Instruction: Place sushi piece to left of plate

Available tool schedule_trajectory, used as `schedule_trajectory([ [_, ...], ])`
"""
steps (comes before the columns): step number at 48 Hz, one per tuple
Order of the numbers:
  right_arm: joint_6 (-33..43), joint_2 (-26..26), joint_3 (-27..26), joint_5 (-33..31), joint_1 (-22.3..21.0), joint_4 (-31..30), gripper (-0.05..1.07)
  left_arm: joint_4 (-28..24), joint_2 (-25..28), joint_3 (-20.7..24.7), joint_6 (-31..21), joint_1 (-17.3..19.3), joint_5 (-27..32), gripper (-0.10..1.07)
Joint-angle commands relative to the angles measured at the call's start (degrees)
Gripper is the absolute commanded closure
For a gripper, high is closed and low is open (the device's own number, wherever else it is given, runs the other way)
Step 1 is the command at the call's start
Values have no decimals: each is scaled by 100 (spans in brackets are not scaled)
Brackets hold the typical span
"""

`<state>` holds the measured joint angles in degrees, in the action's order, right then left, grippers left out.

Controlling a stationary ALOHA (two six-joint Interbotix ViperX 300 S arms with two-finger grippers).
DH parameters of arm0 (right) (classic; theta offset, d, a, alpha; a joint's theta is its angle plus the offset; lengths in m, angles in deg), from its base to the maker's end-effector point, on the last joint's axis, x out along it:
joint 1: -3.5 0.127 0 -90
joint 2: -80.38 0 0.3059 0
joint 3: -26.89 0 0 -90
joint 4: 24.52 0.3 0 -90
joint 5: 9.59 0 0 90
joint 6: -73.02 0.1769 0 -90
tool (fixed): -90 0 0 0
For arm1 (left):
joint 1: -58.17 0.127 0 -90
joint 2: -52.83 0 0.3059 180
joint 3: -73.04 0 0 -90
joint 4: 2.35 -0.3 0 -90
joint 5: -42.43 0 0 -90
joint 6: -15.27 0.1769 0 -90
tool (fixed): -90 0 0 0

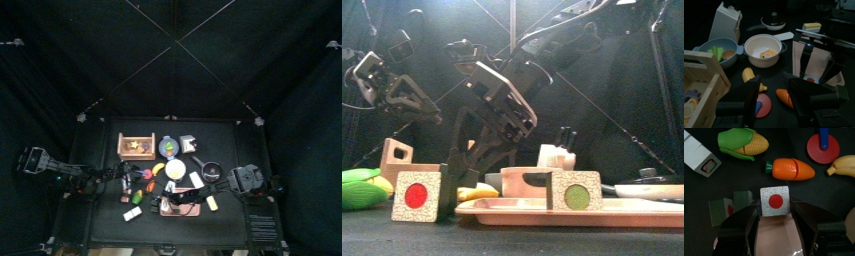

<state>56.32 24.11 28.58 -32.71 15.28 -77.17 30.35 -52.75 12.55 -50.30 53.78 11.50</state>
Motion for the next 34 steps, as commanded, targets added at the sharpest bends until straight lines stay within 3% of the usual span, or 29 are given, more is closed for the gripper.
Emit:
schedule_trajectory([
  [1,-9,-141,-176,26,-44,-9,25,0,-9,62,9,0,-18,18],
  [18,-9,-70,-229,18,-105,-18,23,0,0,53,9,-9,-18,18],
  [34,-9,-70,-255,9,-114,-62,6,9,0,44,9,0,-18,18],
])
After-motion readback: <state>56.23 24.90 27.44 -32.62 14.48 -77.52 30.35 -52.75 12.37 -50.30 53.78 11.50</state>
